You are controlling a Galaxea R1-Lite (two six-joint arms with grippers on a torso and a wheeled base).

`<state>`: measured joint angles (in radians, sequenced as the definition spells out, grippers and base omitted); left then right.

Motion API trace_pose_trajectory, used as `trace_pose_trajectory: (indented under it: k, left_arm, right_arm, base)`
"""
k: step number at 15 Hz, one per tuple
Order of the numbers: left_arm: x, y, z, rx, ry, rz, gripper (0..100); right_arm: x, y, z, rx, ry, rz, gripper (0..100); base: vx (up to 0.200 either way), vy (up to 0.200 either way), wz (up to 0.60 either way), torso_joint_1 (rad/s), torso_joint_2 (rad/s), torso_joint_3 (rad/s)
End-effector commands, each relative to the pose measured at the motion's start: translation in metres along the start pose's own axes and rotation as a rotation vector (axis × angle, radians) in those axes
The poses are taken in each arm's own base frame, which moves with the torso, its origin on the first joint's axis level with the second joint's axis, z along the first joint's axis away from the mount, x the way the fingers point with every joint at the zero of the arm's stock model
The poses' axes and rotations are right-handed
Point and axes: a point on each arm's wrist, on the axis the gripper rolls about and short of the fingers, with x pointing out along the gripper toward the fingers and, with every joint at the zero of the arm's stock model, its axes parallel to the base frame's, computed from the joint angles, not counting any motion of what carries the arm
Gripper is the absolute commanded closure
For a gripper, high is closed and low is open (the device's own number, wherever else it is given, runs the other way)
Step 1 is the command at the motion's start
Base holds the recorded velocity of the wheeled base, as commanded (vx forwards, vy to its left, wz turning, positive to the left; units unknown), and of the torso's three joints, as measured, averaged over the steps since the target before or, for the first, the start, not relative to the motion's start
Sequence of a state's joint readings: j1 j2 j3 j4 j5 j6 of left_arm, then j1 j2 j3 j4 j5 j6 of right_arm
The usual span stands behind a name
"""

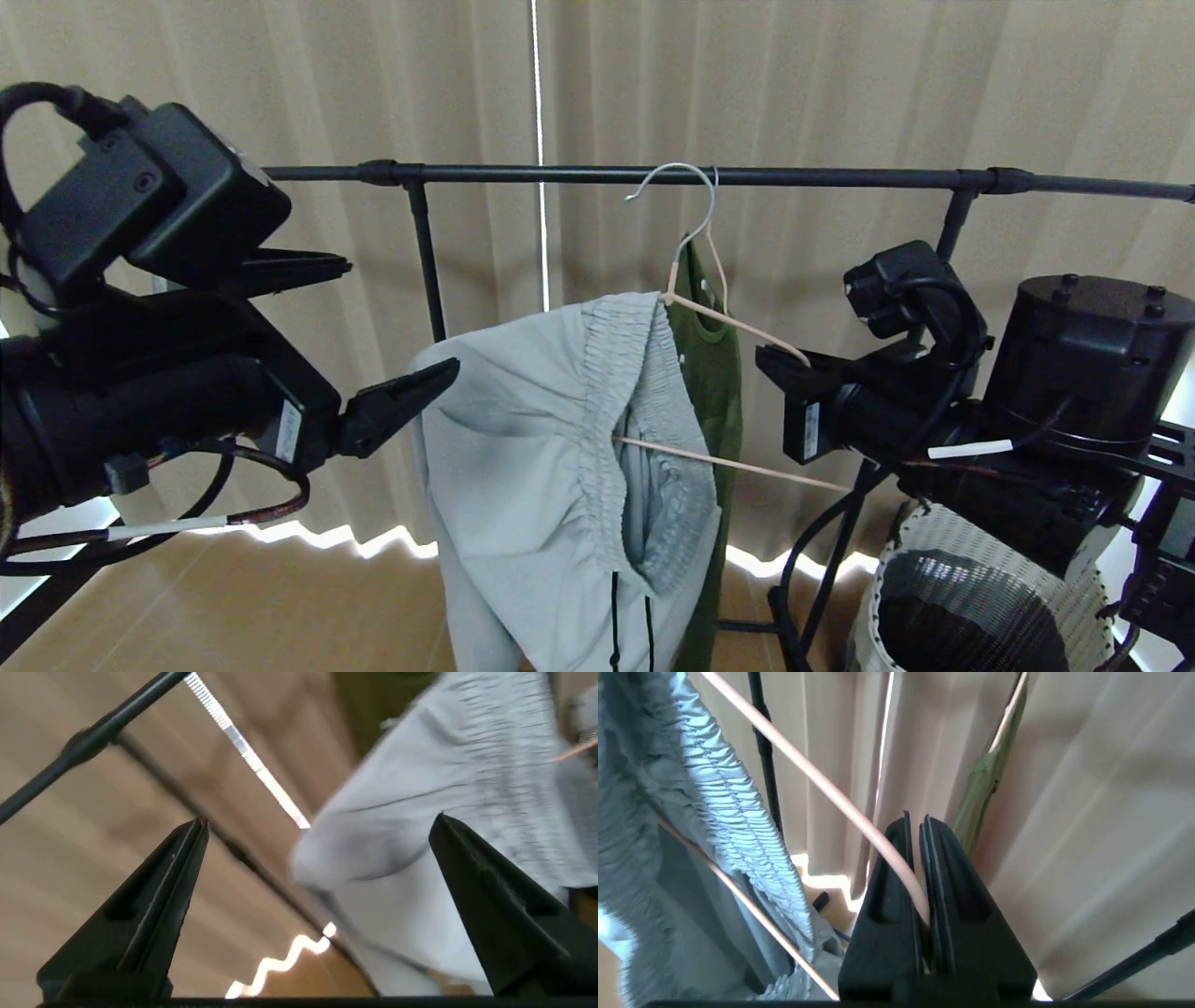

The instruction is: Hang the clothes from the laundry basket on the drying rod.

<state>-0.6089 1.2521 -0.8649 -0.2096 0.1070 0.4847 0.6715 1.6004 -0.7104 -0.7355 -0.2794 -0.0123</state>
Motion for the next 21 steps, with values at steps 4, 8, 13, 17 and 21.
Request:
trace_pose_trajectory:
  k: [4,8,13,17,21]
  left_arm:
    - [0.026,-0.009,-0.007,0.110,0.018,-0.071,0]
    - [0.039,-0.012,-0.006,0.111,0.005,-0.124,0]
    - [0.040,-0.008,0.001,0.100,-0.024,-0.123,0]
    - [0.043,-0.008,0.003,0.102,-0.035,-0.120,0]
    - [0.043,-0.009,0.001,0.102,-0.030,-0.124,100]
  right_arm:
    - [-0.005,0.000,0.004,-0.004,-0.015,0.009,100]
    - [-0.013,0.008,0.009,-0.013,-0.044,0.128,100]
    - [-0.022,0.009,0.002,-0.048,-0.130,0.255,100]
    - [-0.024,0.009,0.000,-0.063,-0.143,0.278,100]
    - [-0.025,0.010,0.000,-0.062,-0.147,0.301,100]
  base:
    - [0.000,0.000,0.00,0.000,0.00,0.000]
    - [0.000,0.000,0.00,0.000,0.00,0.000]
    - [0.000,0.000,0.00,0.000,0.00,0.000]
    - [0.000,0.000,0.00,0.000,0.00,0.000]
    - [0.000,0.000,0.00,0.000,0.00,0.000]
